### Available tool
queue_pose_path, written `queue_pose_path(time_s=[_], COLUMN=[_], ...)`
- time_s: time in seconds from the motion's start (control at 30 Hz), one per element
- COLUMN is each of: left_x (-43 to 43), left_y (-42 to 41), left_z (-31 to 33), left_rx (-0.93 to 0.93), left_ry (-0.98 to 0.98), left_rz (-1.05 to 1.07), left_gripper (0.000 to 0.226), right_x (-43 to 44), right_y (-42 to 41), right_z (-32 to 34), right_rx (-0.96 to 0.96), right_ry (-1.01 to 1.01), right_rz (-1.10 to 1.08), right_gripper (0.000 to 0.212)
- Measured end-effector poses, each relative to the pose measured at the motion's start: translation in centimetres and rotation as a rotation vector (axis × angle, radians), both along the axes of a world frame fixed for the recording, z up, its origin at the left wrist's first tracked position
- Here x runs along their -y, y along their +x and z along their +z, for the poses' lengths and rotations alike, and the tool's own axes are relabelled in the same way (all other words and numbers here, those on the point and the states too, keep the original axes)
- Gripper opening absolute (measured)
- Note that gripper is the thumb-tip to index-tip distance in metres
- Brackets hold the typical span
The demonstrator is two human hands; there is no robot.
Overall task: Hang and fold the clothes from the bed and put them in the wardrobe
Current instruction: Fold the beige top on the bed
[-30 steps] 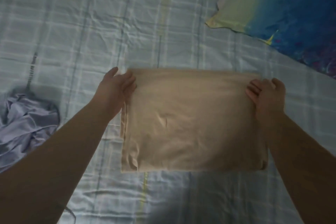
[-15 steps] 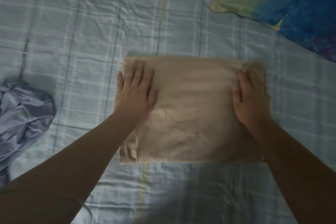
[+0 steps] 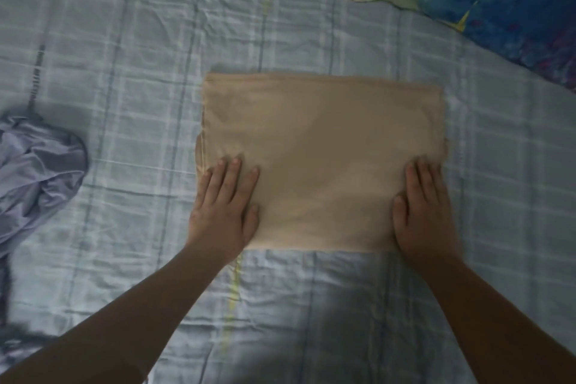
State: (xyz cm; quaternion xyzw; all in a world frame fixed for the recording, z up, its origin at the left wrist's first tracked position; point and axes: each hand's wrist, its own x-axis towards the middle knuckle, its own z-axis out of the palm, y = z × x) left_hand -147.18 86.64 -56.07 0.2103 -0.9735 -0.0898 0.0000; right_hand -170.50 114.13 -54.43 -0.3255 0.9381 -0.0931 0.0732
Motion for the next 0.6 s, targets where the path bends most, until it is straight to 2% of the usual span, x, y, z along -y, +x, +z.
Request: queue_pose_path(time_s=[0.17, 0.23, 0.3, 0.37, 0.47, 0.5, 0.6], left_x=[-0.6, -1.2, -2.3, -4.2, -8.3, -9.8, -13.9], left_y=[-0.2, -0.9, -3.1, -6.9, -14.9, -17.7, -25.9], left_z=[1.3, 2.4, 3.8, 5.1, 6.9, 7.3, 7.1], left_rx=[0.012, -0.030, -0.108, -0.161, -0.120, -0.085, 0.023], left_ry=[-0.008, 0.018, 0.068, 0.162, 0.330, 0.380, 0.446], left_rz=[0.058, 0.080, 0.021, -0.062, -0.103, -0.084, -0.037], left_gripper=[0.061, 0.059, 0.052, 0.044, 0.036, 0.033, 0.039], right_x=[-0.3, -0.9, -1.6, -2.0, -2.0, -2.0, -2.1], right_y=[-0.2, -0.1, 0.4, 0.9, 0.9, 0.9, 1.2], right_z=[0.7, 1.7, 2.8, 3.5, 4.0, 4.2, 4.2], right_rx=[0.064, 0.141, 0.127, 0.111, 0.242, 0.279, 0.259], right_ry=[-0.150, -0.320, -0.418, -0.406, -0.333, -0.294, -0.194], right_rz=[-0.001, -0.120, -0.258, -0.386, -0.576, -0.614, -0.558], right_gripper=[0.056, 0.052, 0.046, 0.039, 0.019, 0.019, 0.022])
